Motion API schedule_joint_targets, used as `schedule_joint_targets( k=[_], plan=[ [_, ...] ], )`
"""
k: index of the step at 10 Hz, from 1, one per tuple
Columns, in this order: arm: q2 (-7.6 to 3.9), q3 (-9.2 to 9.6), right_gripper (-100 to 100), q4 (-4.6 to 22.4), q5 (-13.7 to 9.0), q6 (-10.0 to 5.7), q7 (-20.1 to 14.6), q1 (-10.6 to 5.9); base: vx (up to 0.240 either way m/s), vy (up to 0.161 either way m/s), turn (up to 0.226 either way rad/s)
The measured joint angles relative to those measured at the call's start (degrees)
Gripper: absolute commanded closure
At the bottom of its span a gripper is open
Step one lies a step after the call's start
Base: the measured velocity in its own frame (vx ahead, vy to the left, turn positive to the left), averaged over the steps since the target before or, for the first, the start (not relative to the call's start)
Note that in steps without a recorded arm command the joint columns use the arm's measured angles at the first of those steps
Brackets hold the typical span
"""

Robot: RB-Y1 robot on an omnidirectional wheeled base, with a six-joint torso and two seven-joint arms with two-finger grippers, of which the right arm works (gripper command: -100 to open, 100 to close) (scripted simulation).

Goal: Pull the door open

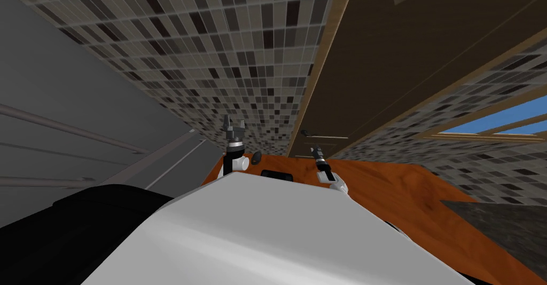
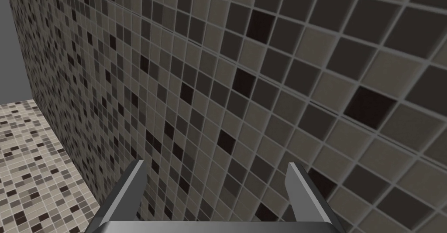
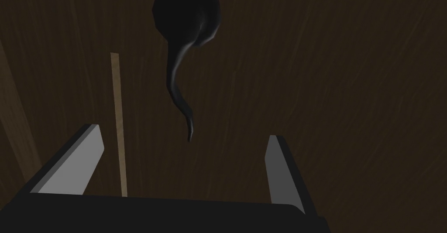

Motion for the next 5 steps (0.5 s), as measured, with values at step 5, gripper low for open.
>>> schedule_joint_targets(
  k=[5],
  plan=[
    [-1.12, 0.07, -100, 4.7, -0.2, -0.79, -0.7, -1.88, 0.038, -0.027, 0.072]
  ],
)
